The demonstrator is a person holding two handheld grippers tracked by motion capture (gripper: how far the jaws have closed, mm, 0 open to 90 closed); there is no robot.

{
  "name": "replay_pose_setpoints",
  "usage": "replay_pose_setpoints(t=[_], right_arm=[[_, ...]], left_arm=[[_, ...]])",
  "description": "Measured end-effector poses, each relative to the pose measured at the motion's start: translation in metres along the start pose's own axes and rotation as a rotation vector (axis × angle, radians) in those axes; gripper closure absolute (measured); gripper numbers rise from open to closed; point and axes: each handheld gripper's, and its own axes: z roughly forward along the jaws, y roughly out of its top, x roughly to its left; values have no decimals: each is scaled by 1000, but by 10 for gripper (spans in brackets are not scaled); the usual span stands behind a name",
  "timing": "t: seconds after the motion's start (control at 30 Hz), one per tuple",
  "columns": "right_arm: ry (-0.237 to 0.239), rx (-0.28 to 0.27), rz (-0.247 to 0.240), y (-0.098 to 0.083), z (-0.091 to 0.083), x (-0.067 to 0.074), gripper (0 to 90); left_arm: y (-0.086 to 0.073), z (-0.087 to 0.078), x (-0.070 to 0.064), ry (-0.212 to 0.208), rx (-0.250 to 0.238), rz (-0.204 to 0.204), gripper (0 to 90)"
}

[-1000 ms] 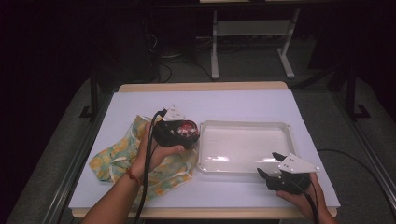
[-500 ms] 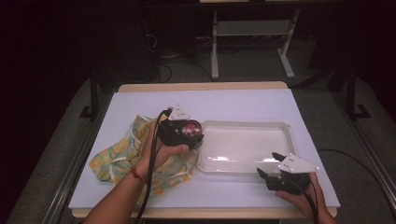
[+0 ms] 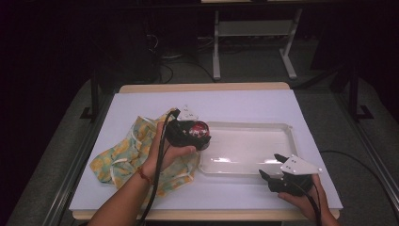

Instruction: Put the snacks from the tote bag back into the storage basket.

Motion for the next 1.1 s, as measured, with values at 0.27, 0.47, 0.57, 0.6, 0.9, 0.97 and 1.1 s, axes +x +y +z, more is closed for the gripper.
replay_pose_setpoints(t=[0.27, 0.47, 0.57, 0.6, 0.9, 0.97, 1.1], right_arm=[[0, 0, 2, 0, 0, 0, 250], [-1, -1, -1, 0, 0, 0, 250], [-1, -1, -1, 0, 0, 0, 250], [-1, -2, 0, 0, 0, 0, 250], [3, -7, 1, 0, -1, 0, 250], [2, -7, 1, 0, -1, 0, 250], [3, -7, 0, 0, -1, 0, 250]], left_arm=[[2, 9, -6, -17, 6, 5, 255], [4, 13, -9, -21, 10, 8, 255], [4, 16, -10, -22, 12, 9, 255], [4, 17, -10, -21, 13, 10, 255], [6, 22, -12, -28, 13, 7, 255], [6, 24, -12, -28, 13, 7, 255], [6, 27, -13, -33, 17, 3, 255]])
